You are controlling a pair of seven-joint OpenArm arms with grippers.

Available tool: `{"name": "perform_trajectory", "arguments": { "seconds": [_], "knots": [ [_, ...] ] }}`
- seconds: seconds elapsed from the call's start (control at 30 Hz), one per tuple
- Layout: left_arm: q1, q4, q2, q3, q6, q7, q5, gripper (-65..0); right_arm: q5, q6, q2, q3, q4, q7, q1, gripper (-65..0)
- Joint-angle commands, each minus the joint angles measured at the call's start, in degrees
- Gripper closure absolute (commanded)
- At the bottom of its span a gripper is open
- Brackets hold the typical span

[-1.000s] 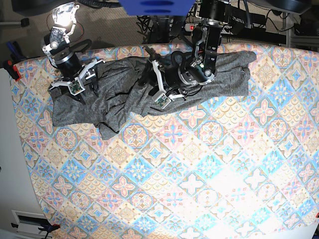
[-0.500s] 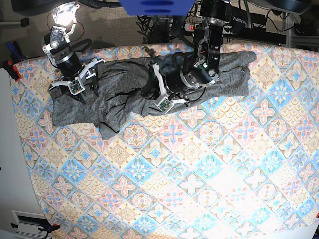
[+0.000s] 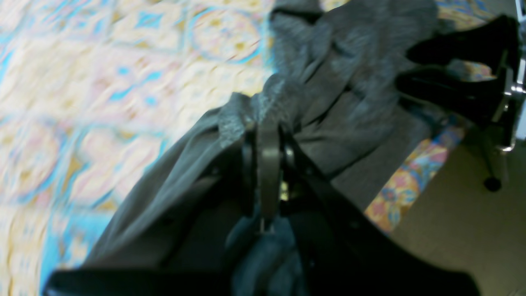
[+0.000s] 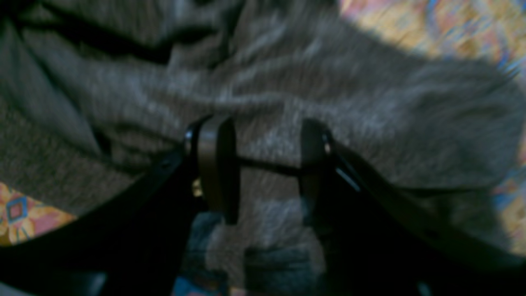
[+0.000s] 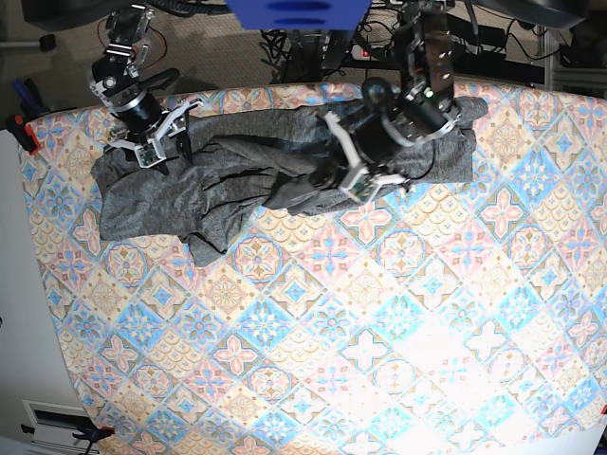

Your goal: Layout the t-shirt on the table in an organized manner, then fold the t-shirt properly

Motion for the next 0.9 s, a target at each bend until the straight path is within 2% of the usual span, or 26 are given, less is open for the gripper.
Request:
{"name": "perform_trajectory", "arguments": {
  "seconds": [0.0,0.2,0.33,0.43,0.67,0.77,0.87],
  "knots": [
    [0.5,1.5,0.3,-1.0,-0.1,-1.3,-0.9,0.0,1.0,-0.1,0.6,0.2,-0.2,1.4,0.1,-25.8],
    [5.8,3.2,0.3,-6.0,-0.1,-2.2,-0.9,0.0,0.9,-0.1,0.6,0.2,-4.8,1.4,0.2,-25.8],
    [10.3,3.2,0.3,-7.6,-0.1,-10.5,-0.8,0.0,0.9,-0.1,0.6,0.2,-6.0,1.4,0.7,-25.8],
    [13.8,3.2,0.3,-7.6,-0.1,-16.7,-0.4,0.0,0.9,-0.1,0.6,0.6,-6.0,1.4,4.2,-25.8],
    [20.3,3.2,0.3,-8.4,-0.1,-29.5,-0.3,0.0,0.8,-0.1,0.6,5.2,-6.2,1.4,7.6,-25.8],
    [20.9,3.0,0.3,-8.4,-0.1,-32.4,-0.1,0.0,0.8,-0.1,0.6,5.5,-6.2,1.4,7.7,-25.8],
    [20.7,2.9,0.3,-8.4,-0.1,-32.3,-0.1,0.0,1.0,-0.1,0.6,5.8,-5.5,1.5,7.4,-25.8]
  ]
}}
